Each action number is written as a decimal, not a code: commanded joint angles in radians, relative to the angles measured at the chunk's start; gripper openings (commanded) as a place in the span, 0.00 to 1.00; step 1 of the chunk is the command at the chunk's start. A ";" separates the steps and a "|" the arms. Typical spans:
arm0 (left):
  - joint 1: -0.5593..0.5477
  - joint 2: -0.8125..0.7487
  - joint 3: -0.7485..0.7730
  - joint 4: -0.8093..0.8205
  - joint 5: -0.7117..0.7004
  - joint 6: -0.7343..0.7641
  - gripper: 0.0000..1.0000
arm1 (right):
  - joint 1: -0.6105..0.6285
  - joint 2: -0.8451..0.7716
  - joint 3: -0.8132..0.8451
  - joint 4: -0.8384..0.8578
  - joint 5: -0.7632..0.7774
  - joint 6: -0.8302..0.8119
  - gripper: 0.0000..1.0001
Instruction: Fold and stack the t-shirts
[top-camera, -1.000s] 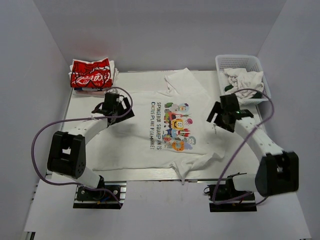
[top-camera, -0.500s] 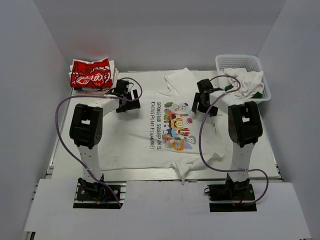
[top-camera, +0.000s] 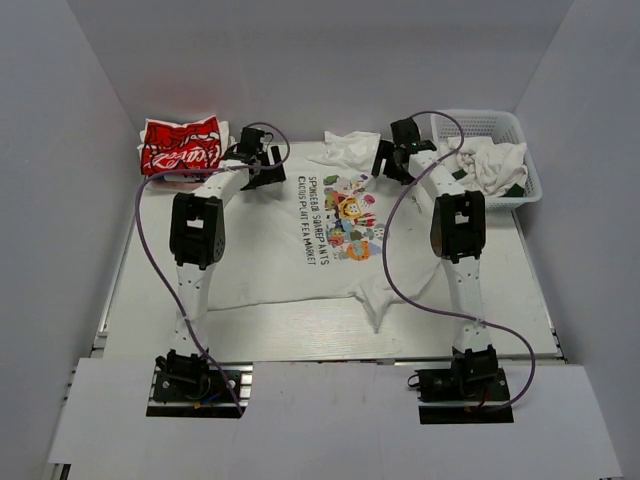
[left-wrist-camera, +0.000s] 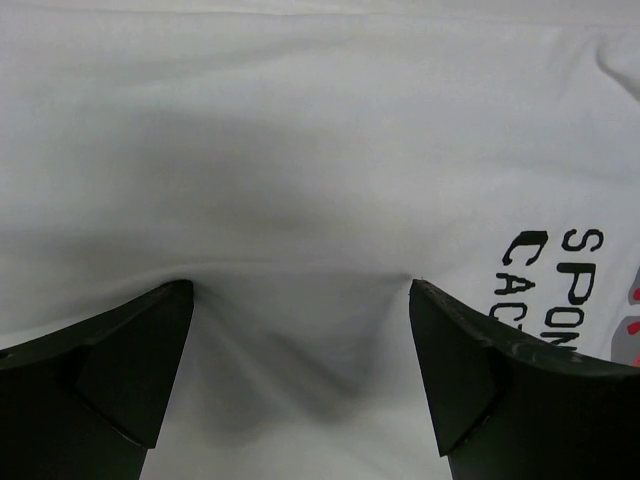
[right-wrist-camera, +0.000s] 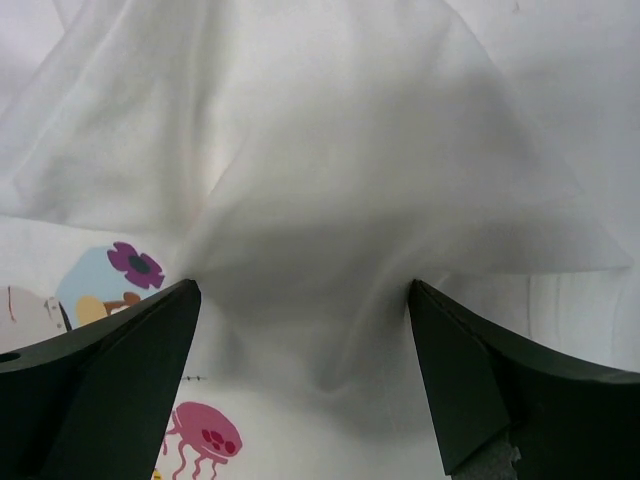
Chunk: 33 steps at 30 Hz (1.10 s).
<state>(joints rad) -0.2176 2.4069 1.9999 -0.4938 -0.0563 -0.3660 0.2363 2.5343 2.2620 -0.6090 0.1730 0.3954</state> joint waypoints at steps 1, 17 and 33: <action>0.038 0.038 0.078 -0.109 0.010 -0.014 0.99 | -0.020 0.020 -0.011 0.050 -0.145 -0.068 0.90; 0.009 -0.977 -0.866 0.093 0.144 -0.154 0.99 | 0.112 -0.972 -1.100 0.216 0.033 0.189 0.90; -0.628 -0.930 -1.061 0.303 0.495 -0.125 0.99 | 0.061 -1.413 -1.690 0.181 0.030 0.352 0.90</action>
<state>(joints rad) -0.7406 1.4197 0.8467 -0.1680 0.4576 -0.5514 0.3134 1.1374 0.6079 -0.4881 0.2081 0.7082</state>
